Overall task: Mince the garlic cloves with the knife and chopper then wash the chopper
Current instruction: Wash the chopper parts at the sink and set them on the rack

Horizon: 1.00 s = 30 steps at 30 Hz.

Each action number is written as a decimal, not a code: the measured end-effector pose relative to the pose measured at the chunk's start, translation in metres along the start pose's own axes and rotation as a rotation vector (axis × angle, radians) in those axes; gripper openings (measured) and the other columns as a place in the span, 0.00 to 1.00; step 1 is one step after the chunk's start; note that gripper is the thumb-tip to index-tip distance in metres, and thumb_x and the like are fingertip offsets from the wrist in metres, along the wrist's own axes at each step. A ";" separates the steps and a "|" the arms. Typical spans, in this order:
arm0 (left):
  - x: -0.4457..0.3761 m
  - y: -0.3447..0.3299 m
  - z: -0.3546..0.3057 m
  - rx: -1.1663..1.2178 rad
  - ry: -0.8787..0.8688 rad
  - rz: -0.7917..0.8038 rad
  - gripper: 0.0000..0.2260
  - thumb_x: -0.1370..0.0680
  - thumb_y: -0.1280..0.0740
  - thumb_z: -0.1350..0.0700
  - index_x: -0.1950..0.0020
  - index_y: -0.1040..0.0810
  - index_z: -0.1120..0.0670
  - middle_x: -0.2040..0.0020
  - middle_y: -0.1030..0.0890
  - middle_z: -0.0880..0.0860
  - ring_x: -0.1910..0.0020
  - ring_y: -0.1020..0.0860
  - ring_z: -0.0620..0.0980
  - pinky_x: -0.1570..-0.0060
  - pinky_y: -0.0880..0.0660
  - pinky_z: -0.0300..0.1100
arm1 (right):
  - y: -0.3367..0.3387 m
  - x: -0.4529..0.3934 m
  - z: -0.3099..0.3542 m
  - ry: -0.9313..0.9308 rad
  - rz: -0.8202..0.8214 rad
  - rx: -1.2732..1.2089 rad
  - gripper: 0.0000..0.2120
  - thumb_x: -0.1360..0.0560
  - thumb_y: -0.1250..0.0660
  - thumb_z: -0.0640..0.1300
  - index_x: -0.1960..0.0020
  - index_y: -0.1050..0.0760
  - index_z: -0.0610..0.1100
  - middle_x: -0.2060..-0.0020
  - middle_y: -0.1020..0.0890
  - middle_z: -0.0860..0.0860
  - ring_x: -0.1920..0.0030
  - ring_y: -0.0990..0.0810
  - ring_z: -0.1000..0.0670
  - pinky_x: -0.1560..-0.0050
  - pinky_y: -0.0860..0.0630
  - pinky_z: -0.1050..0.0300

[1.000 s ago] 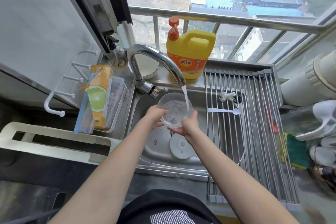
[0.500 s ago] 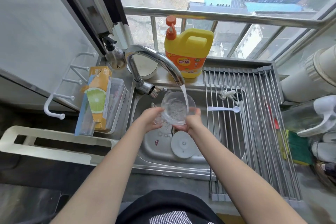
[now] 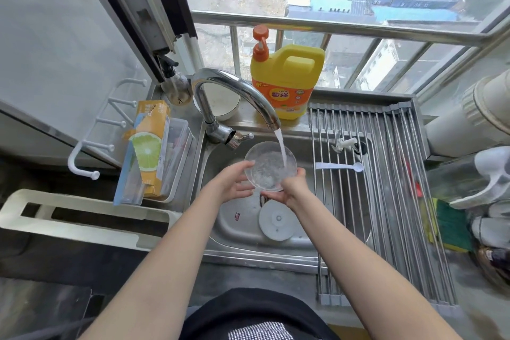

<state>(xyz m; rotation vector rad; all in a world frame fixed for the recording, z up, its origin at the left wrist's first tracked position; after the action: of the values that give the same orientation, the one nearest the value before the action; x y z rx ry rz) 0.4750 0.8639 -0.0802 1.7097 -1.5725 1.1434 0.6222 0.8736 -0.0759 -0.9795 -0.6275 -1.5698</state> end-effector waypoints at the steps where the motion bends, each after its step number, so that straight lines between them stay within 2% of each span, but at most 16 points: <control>1: 0.002 0.000 0.001 0.003 0.013 0.014 0.18 0.23 0.33 0.50 0.35 0.28 0.53 0.40 0.22 0.59 0.46 0.21 0.59 0.53 0.22 0.48 | 0.000 0.001 0.002 -0.002 0.011 0.004 0.12 0.19 0.48 0.33 0.44 0.42 0.50 0.38 0.33 0.40 0.48 0.23 0.31 0.69 0.21 0.36; 4: 0.005 -0.006 0.003 0.035 0.018 0.022 0.11 0.22 0.37 0.62 0.39 0.27 0.57 0.47 0.21 0.59 0.52 0.19 0.58 0.53 0.20 0.51 | 0.002 0.003 0.003 0.018 0.015 0.046 0.16 0.22 0.50 0.27 0.44 0.40 0.47 0.40 0.31 0.41 0.51 0.22 0.34 0.74 0.21 0.40; 6: 0.003 -0.010 0.006 -0.010 -0.022 -0.065 0.17 0.23 0.43 0.71 0.37 0.28 0.59 0.45 0.21 0.60 0.51 0.19 0.58 0.55 0.19 0.52 | 0.005 0.002 0.004 0.079 0.010 0.164 0.11 0.22 0.47 0.31 0.48 0.37 0.47 0.42 0.27 0.43 0.52 0.21 0.38 0.71 0.19 0.43; 7: -0.001 -0.009 0.008 -0.087 -0.089 -0.138 0.18 0.23 0.44 0.71 0.37 0.27 0.57 0.42 0.22 0.60 0.50 0.20 0.58 0.56 0.19 0.52 | 0.007 0.002 0.005 0.133 -0.004 0.277 0.08 0.22 0.45 0.35 0.50 0.36 0.47 0.43 0.26 0.43 0.51 0.20 0.39 0.68 0.18 0.44; 9: -0.003 -0.005 0.007 -0.334 -0.292 -0.285 0.14 0.22 0.40 0.66 0.39 0.26 0.54 0.43 0.22 0.56 0.52 0.21 0.53 0.61 0.20 0.38 | 0.013 0.001 0.010 0.253 -0.050 0.550 0.03 0.22 0.43 0.41 0.49 0.33 0.48 0.47 0.25 0.43 0.56 0.18 0.40 0.68 0.18 0.47; 10: -0.002 -0.005 0.005 -0.449 -0.410 -0.337 0.11 0.22 0.38 0.63 0.41 0.25 0.55 0.46 0.21 0.54 0.54 0.23 0.50 0.66 0.25 0.30 | 0.015 0.002 0.013 0.312 -0.052 0.649 0.05 0.22 0.43 0.43 0.47 0.33 0.48 0.50 0.25 0.43 0.61 0.17 0.40 0.71 0.19 0.50; 11: 0.001 -0.006 0.002 -0.530 -0.516 -0.369 0.09 0.22 0.36 0.61 0.42 0.25 0.55 0.49 0.22 0.52 0.55 0.25 0.49 0.68 0.30 0.27 | 0.016 0.002 0.015 0.365 -0.036 0.728 0.06 0.21 0.43 0.44 0.45 0.34 0.49 0.53 0.25 0.43 0.66 0.17 0.40 0.73 0.20 0.51; 13: 0.007 -0.012 -0.005 -0.623 -0.687 -0.414 0.06 0.20 0.38 0.57 0.44 0.25 0.55 0.51 0.22 0.51 0.53 0.25 0.50 0.62 0.33 0.35 | 0.016 0.001 0.017 0.514 -0.043 0.940 0.07 0.20 0.47 0.45 0.43 0.33 0.49 0.57 0.23 0.42 0.68 0.18 0.38 0.71 0.21 0.49; 16: 0.012 -0.021 -0.014 -0.853 -0.840 -0.577 0.10 0.17 0.44 0.54 0.45 0.25 0.56 0.55 0.19 0.54 0.59 0.25 0.53 0.61 0.36 0.43 | 0.016 -0.001 0.016 0.679 -0.172 1.147 0.13 0.20 0.48 0.43 0.37 0.35 0.51 0.53 0.20 0.41 0.57 0.21 0.38 0.58 0.23 0.48; 19: 0.013 -0.027 -0.019 -1.107 -0.914 -0.633 0.06 0.19 0.42 0.60 0.47 0.27 0.55 0.59 0.20 0.57 0.61 0.22 0.61 0.66 0.37 0.44 | 0.021 0.003 0.018 0.782 -0.249 1.169 0.21 0.21 0.44 0.43 0.29 0.38 0.54 0.48 0.21 0.46 0.53 0.21 0.41 0.60 0.27 0.51; 21: 0.013 -0.034 -0.022 -1.217 -0.880 -0.620 0.10 0.23 0.42 0.68 0.47 0.28 0.55 0.59 0.22 0.56 0.60 0.23 0.61 0.66 0.37 0.44 | 0.024 0.005 0.019 0.809 -0.259 1.214 0.19 0.21 0.44 0.42 0.31 0.34 0.52 0.51 0.21 0.45 0.55 0.21 0.40 0.63 0.28 0.52; 23: 0.008 -0.040 -0.021 -1.171 -0.877 -0.562 0.20 0.27 0.42 0.72 0.42 0.26 0.54 0.52 0.20 0.56 0.54 0.22 0.60 0.62 0.32 0.45 | 0.028 0.002 0.019 0.728 -0.222 1.034 0.13 0.20 0.47 0.41 0.40 0.29 0.47 0.56 0.20 0.42 0.61 0.21 0.40 0.67 0.24 0.51; 24: 0.007 -0.042 -0.020 -1.045 -0.880 -0.523 0.24 0.29 0.43 0.74 0.39 0.24 0.53 0.48 0.19 0.55 0.50 0.21 0.58 0.58 0.28 0.45 | 0.031 -0.002 0.018 0.616 -0.190 0.866 0.12 0.19 0.47 0.42 0.43 0.27 0.44 0.56 0.20 0.41 0.64 0.20 0.41 0.71 0.22 0.52; 26: 0.007 -0.044 -0.023 -0.740 -0.841 -0.470 0.25 0.29 0.42 0.74 0.38 0.22 0.54 0.44 0.18 0.54 0.44 0.21 0.53 0.48 0.26 0.40 | 0.036 -0.007 0.015 0.295 -0.088 0.523 0.12 0.18 0.45 0.42 0.39 0.28 0.39 0.51 0.21 0.36 0.72 0.19 0.42 0.77 0.24 0.58; 27: 0.008 -0.045 -0.024 -0.644 -0.787 -0.460 0.23 0.28 0.42 0.74 0.39 0.22 0.56 0.44 0.18 0.55 0.43 0.22 0.52 0.47 0.28 0.37 | 0.037 -0.006 0.013 0.181 -0.030 0.429 0.14 0.18 0.45 0.41 0.35 0.30 0.38 0.52 0.20 0.34 0.74 0.18 0.43 0.78 0.24 0.58; 30: 0.003 -0.045 -0.023 -0.544 -0.529 -0.383 0.21 0.25 0.41 0.69 0.36 0.24 0.54 0.39 0.22 0.54 0.40 0.24 0.54 0.50 0.26 0.40 | 0.034 0.005 0.009 0.053 0.106 0.338 0.18 0.17 0.47 0.42 0.30 0.37 0.35 0.62 0.19 0.35 0.74 0.18 0.45 0.76 0.22 0.57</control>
<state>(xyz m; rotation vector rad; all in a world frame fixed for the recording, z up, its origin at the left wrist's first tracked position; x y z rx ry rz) 0.5134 0.8894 -0.0598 1.8808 -1.5482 0.0497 0.6570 0.8704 -0.0709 -0.7031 -0.7624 -1.3385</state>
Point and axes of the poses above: each hand's wrist, its own x-axis away from the middle knuckle, its own y-axis out of the back of the hand, z = x × y, the point moved 1 cm from there along -x, towards the middle knuckle
